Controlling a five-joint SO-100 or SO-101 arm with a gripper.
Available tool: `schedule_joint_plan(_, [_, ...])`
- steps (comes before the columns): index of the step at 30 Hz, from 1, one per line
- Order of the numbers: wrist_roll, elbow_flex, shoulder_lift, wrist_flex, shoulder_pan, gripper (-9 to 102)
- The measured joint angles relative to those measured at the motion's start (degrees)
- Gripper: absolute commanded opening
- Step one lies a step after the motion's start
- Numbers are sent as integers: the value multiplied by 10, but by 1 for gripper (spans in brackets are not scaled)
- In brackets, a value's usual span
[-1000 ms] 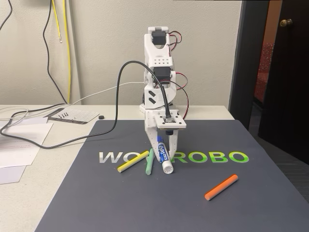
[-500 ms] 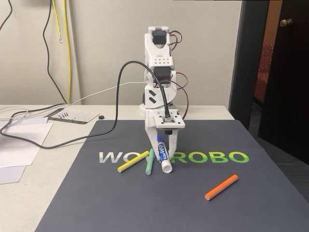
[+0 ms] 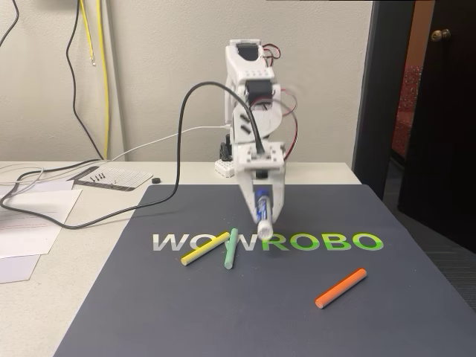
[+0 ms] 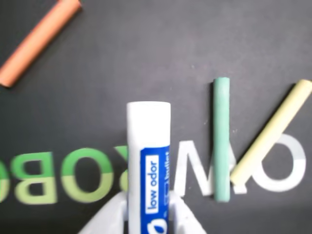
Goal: Pick up the blue marker.
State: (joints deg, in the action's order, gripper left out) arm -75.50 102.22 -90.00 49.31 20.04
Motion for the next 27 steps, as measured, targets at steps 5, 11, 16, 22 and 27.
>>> schedule_joint_plan(5, [120,-46,-74,81,25,1])
schedule_joint_plan(11, [305,-99,-156,133,54,1])
schedule_joint_plan(16, [461,-101,-220,136,52,1])
schedule_joint_plan(22, [621,-101,-277,130,7,1])
schedule_joint_plan(27, [713,-91,-319,115,-25,1])
